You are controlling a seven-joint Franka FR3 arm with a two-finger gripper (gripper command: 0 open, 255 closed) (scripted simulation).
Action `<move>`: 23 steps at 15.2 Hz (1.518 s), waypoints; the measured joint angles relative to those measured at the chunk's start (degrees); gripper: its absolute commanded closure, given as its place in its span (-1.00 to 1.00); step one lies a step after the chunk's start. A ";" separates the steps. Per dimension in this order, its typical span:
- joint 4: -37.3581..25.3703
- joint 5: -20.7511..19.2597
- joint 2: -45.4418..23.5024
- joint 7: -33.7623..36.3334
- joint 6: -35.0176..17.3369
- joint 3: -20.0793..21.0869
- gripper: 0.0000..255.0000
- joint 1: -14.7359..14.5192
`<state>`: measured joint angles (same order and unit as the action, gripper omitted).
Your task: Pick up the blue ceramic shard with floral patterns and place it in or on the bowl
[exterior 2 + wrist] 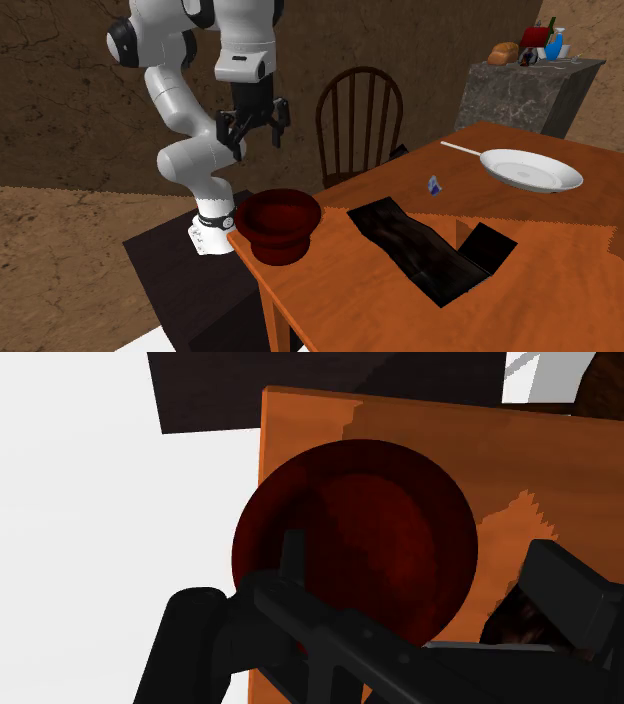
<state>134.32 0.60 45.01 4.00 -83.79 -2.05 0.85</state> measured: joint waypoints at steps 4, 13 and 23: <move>-0.59 0.96 -3.11 -0.27 -2.56 1.03 -1.00 -1.26; -5.24 4.61 -17.38 -0.74 -12.71 6.33 -1.00 -6.33; -15.16 5.63 -34.60 -1.13 -20.84 12.23 -1.00 -11.05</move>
<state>119.16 6.23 10.40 2.87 -104.62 10.18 -10.20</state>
